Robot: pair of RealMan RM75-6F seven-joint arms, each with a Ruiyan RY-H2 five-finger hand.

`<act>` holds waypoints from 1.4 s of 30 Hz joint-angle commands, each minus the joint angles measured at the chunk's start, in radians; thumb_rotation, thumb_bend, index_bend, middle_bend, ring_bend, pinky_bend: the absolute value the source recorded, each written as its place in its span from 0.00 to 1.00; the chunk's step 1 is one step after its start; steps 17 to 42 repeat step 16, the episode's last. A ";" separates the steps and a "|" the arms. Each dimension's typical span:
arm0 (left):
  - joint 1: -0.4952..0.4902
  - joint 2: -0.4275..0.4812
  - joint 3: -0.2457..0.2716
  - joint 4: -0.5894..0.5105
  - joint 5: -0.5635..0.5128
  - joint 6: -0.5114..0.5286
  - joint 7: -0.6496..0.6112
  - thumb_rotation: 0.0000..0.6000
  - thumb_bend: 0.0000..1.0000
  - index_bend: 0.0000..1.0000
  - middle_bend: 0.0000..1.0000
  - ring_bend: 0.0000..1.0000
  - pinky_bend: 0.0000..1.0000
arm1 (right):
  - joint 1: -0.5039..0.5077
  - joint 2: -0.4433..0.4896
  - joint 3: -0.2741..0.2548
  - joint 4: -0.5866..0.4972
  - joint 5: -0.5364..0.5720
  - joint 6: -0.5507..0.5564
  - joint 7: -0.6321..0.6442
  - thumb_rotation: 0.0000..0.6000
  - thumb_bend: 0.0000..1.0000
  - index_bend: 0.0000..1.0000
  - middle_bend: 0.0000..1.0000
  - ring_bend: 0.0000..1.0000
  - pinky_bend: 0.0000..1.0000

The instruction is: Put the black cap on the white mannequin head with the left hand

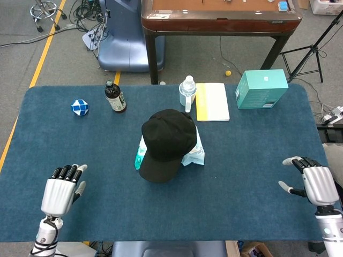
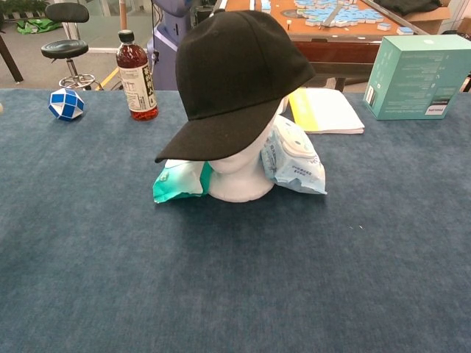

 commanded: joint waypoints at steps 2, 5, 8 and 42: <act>0.029 0.093 0.022 -0.073 -0.033 -0.041 -0.035 1.00 0.23 0.41 0.49 0.43 0.49 | 0.001 -0.004 -0.001 -0.003 -0.001 0.000 -0.012 1.00 0.10 0.40 0.43 0.36 0.43; 0.047 0.118 0.026 -0.074 -0.044 -0.041 -0.087 1.00 0.23 0.46 0.54 0.46 0.51 | 0.000 -0.006 0.000 -0.003 0.000 0.001 -0.019 1.00 0.10 0.40 0.43 0.36 0.43; 0.061 0.145 0.032 -0.076 -0.062 -0.054 -0.135 1.00 0.23 0.49 0.58 0.49 0.53 | -0.001 -0.009 0.002 -0.003 0.006 0.001 -0.027 1.00 0.10 0.40 0.43 0.36 0.43; 0.058 0.147 -0.034 -0.003 -0.192 -0.137 -0.157 1.00 0.23 0.51 0.60 0.50 0.57 | -0.009 -0.014 0.005 -0.001 0.022 0.007 -0.035 1.00 0.10 0.40 0.43 0.36 0.43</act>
